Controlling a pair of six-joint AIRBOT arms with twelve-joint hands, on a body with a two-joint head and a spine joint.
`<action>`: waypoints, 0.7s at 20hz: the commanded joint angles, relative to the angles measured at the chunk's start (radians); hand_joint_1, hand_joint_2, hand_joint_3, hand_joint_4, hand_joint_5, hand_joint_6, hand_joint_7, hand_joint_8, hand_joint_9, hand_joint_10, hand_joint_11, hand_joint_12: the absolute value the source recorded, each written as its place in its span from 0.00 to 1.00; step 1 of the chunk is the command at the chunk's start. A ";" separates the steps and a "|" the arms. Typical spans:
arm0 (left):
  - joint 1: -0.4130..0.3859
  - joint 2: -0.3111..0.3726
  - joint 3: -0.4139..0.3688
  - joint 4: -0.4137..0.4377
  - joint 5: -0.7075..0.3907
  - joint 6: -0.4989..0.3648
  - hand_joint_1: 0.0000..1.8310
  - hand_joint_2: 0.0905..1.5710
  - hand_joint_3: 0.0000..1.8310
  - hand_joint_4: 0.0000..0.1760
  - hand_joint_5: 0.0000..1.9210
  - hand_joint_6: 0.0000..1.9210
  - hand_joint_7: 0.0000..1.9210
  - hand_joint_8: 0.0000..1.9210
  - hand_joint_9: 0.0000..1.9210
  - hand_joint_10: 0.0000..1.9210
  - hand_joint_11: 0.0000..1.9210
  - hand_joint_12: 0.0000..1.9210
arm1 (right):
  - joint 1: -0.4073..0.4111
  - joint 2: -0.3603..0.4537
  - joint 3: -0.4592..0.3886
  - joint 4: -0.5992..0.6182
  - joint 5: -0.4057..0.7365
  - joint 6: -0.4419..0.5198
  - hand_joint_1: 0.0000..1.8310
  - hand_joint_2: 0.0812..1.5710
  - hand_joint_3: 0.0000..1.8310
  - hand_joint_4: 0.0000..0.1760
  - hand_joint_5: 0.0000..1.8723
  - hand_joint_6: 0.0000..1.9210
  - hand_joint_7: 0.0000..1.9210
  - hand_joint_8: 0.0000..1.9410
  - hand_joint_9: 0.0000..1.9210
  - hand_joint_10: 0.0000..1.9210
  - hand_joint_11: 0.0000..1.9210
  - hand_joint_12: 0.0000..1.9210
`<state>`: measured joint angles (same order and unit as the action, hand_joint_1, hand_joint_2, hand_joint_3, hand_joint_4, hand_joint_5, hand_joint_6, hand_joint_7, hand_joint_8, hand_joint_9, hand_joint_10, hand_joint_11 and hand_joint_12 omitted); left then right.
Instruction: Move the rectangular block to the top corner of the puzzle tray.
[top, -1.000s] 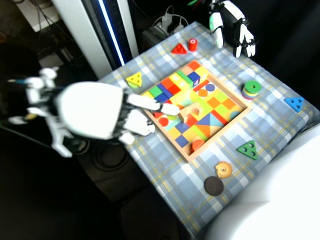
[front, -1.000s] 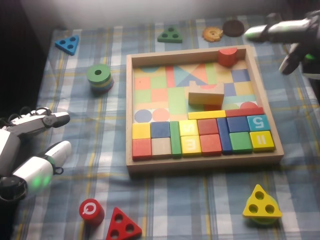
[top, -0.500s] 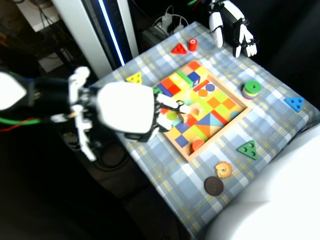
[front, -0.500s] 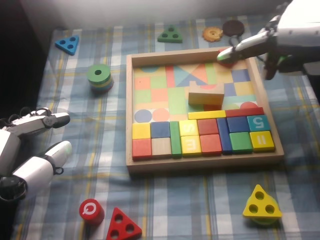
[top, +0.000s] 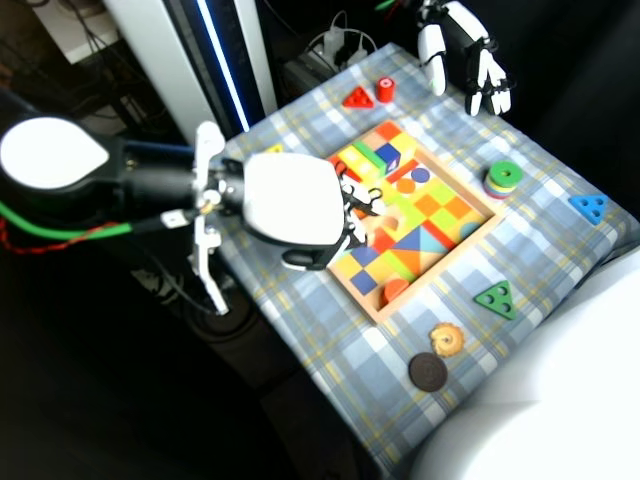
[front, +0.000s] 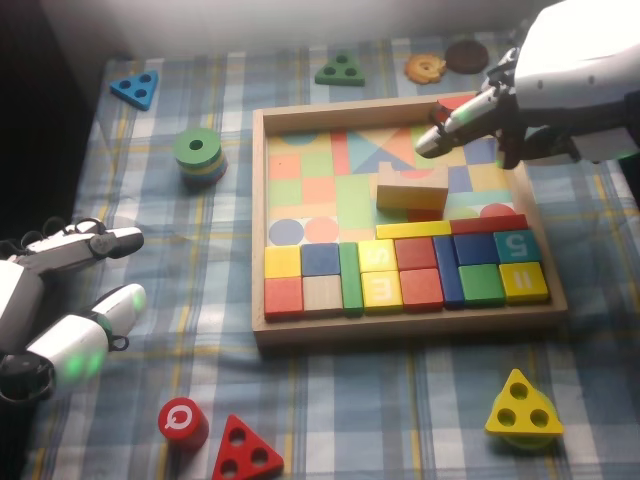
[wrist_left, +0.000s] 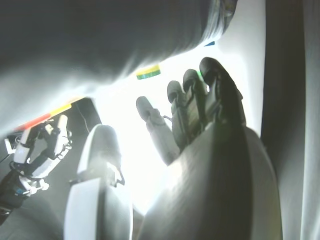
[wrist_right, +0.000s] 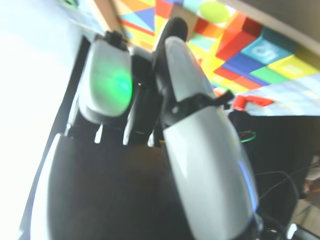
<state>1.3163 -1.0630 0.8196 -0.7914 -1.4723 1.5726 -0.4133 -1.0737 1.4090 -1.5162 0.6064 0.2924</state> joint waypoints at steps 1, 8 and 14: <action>-0.005 0.007 0.001 0.043 -0.109 -0.006 0.42 0.80 0.00 0.41 0.38 0.00 0.21 0.00 0.14 0.00 0.00 0.23 | 0.018 -0.007 0.005 0.025 0.016 0.006 0.76 0.82 0.00 0.00 0.25 0.01 0.66 1.00 0.75 1.00 0.78 1.00; -0.006 0.009 0.000 0.046 -0.109 -0.006 0.42 0.80 0.00 0.35 0.38 0.00 0.21 0.00 0.14 0.00 0.00 0.20 | 0.020 -0.045 0.025 -0.021 0.016 0.029 0.78 0.82 0.00 0.00 0.26 0.00 0.61 1.00 0.70 1.00 0.74 1.00; -0.006 0.010 -0.001 0.048 -0.106 -0.006 0.42 0.80 0.00 0.42 0.39 0.00 0.21 0.00 0.14 0.00 0.00 0.23 | 0.021 -0.060 0.040 -0.046 0.007 0.031 0.76 0.81 0.00 0.00 0.27 0.00 0.66 1.00 0.75 1.00 0.77 1.00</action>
<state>1.3159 -1.0607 0.8196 -0.7853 -1.4723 1.5726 -0.4091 -1.1316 1.4464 -1.6043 0.6067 0.3218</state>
